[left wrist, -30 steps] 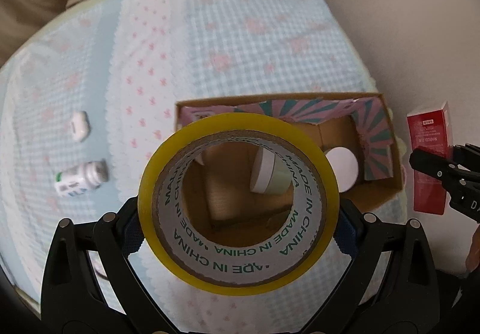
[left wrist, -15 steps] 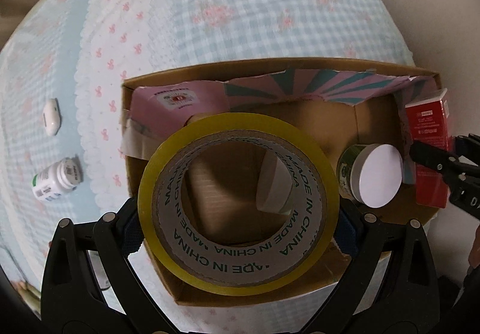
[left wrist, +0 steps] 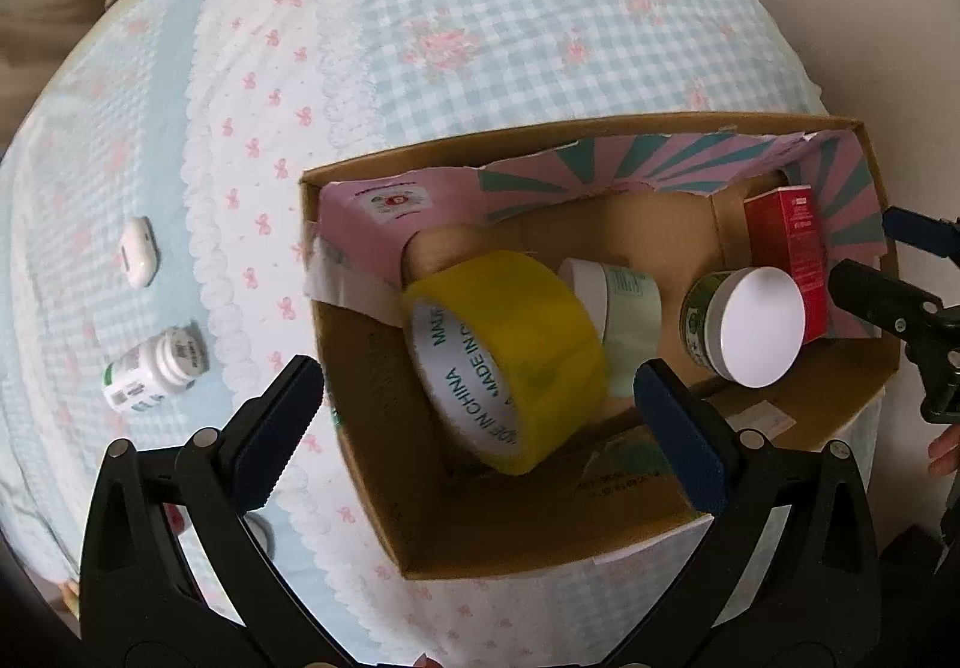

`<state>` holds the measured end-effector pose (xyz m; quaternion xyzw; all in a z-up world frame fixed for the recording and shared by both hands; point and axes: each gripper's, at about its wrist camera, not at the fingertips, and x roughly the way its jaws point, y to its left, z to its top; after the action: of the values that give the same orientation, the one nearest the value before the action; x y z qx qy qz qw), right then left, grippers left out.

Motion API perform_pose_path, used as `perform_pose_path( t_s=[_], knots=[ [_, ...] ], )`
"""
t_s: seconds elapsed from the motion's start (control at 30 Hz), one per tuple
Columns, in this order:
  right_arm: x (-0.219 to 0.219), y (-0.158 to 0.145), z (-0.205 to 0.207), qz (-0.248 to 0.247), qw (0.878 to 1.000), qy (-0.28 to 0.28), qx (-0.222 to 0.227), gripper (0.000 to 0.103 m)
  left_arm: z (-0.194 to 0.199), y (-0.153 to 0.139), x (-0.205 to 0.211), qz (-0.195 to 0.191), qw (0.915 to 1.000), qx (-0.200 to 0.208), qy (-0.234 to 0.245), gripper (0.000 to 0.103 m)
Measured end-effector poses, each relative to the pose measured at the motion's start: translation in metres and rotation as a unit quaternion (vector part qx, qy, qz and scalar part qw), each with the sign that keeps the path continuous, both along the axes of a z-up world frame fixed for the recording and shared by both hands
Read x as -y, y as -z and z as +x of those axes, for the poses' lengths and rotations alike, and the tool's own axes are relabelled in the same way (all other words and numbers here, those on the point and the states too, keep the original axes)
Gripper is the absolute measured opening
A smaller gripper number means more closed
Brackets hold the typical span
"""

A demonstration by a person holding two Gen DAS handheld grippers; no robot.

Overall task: Organize rigid objects
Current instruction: 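Open both tools to release tape and red box into the box, withdraw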

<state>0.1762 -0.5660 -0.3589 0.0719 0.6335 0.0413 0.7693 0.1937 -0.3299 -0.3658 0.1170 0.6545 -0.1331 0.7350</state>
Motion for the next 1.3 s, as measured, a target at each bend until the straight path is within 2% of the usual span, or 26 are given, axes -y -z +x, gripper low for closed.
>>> perform_pose_path(
  t_s=[0.23, 0.43, 0.73, 0.97, 1.1, 1.3],
  knots=[
    [-0.002, -0.006, -0.004, -0.002, 1.0, 0.003, 0.003, 0.103, -0.003, -0.01, -0.006, -0.01, 0.9999, 0.006, -0.009, 0.103],
    [-0.004, -0.025, -0.01, -0.007, 1.0, 0.008, 0.018, 0.103, -0.014, -0.025, -0.014, -0.02, 0.9996, 0.018, -0.013, 0.103],
    [-0.022, -0.068, -0.032, -0.022, 0.999, 0.005, 0.05, 0.103, -0.039, -0.074, -0.051, -0.038, 0.9971, 0.059, -0.027, 0.103],
    [-0.067, -0.113, -0.059, -0.041, 0.997, -0.003, 0.07, 0.103, -0.067, -0.121, -0.117, -0.035, 0.9938, 0.096, -0.044, 0.103],
    [-0.105, -0.14, -0.078, -0.031, 0.996, 0.003, 0.086, 0.103, -0.084, -0.146, -0.172, -0.031, 0.9913, 0.114, -0.057, 0.103],
    [-0.172, -0.163, -0.105, -0.013, 0.995, 0.016, 0.101, 0.103, -0.106, -0.169, -0.25, -0.01, 0.9875, 0.146, -0.059, 0.103]
  ],
)
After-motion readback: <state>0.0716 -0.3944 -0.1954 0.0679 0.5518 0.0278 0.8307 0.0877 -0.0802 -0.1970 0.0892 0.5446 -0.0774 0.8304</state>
